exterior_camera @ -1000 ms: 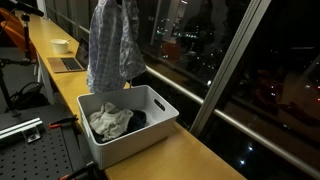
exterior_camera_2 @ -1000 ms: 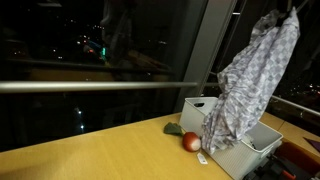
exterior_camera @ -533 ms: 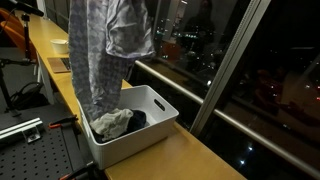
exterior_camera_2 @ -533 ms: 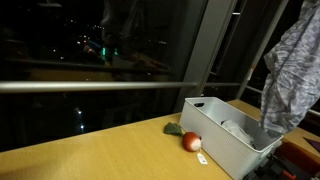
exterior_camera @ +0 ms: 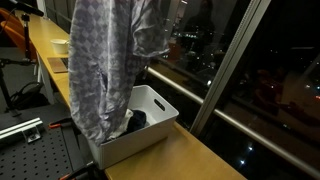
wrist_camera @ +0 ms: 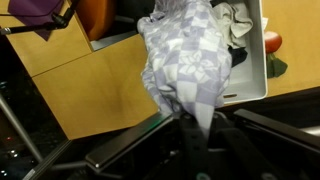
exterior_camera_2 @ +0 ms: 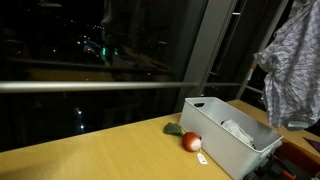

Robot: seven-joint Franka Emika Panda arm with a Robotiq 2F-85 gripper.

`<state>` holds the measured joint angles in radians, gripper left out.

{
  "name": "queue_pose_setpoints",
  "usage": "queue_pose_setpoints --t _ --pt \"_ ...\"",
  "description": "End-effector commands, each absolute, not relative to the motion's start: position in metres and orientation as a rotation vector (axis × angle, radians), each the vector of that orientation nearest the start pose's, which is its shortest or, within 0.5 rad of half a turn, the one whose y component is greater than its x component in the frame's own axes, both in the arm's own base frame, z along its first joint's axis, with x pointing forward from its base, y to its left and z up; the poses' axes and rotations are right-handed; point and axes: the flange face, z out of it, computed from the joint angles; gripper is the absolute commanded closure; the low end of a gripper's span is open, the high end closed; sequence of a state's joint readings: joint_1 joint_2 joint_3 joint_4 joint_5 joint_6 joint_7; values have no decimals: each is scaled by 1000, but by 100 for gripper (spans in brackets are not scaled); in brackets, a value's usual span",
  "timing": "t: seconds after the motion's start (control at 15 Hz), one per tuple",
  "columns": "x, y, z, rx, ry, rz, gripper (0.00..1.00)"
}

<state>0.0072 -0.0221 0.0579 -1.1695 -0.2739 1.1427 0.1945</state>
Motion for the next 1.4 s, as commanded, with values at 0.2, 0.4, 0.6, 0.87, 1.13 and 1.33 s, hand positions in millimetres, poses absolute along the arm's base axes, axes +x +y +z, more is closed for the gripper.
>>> queue_pose_setpoints --t 0.2,0.4,0.6,0.87,1.13,1.33 --pt "479 58 789 -3342 290 -61 99" --pt "484 75 783 -3327 230 -61 99" --pt "500 90 760 -3316 175 -11 99" --pt "524 91 722 -3319 136 89 99" --pt "541 77 682 -3313 126 169 99" --pt "553 72 647 -3293 101 218 99"
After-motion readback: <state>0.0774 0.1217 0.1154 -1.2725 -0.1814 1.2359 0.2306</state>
